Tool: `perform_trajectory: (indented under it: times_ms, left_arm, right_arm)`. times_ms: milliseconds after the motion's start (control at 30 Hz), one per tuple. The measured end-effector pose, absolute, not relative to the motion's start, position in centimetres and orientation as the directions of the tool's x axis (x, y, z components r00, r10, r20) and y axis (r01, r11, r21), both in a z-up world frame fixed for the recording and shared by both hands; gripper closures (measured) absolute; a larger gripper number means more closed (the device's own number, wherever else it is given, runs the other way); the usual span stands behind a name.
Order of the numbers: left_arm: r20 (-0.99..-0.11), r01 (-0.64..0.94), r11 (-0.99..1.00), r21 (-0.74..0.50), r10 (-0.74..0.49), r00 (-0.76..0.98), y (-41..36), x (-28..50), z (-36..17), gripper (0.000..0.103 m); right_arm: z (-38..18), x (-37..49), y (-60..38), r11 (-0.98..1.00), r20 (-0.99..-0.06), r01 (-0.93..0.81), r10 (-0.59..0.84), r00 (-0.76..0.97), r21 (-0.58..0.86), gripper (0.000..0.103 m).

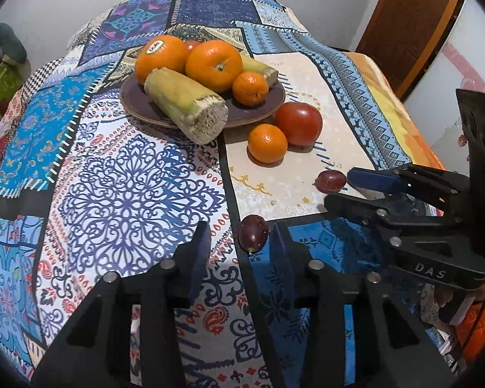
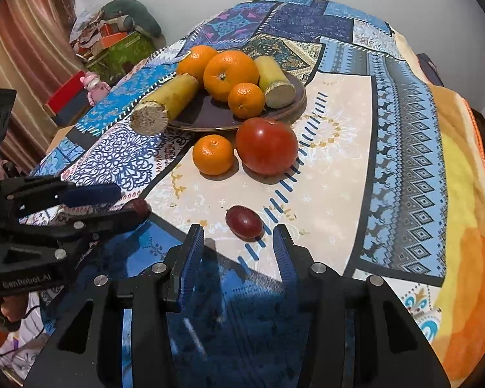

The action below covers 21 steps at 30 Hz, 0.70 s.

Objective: Organize fruits
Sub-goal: 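Grasp a dark red plum with the right tool while the left tool grasps another plum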

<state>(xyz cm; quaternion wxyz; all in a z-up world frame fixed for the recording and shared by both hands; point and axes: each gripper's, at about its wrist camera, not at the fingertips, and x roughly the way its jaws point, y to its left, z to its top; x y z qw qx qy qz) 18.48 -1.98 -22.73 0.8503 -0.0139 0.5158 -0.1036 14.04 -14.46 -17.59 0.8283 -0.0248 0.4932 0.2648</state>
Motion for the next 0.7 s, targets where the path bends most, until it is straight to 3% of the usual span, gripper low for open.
perform_trajectory:
  times_ms: [200,400,700]
  left_arm:
    - [-0.866,0.178,0.974,-0.142,-0.209,0.454,-2.2,18.7,-23.0,0.077]
    - [-0.862,0.19,0.969,-0.158,-0.229,0.452,-2.3,18.7,-23.0,0.086]
    - [-0.852,0.168,0.973,-0.156,-0.219,0.476,-1.2,18.1,-21.9,0.089]
  right_arm:
    - [-18.1,14.6,-14.1,0.862,-0.829,-0.455,0.413,0.377,0.223,0.067]
    - [-18.2,14.5,-13.9,0.86,-0.827,-0.464,0.412,0.382,0.214,0.081]
    - [-17.7,14.4,-14.2,0.857,-0.818,-0.459,0.43,0.382,0.235,0.082]
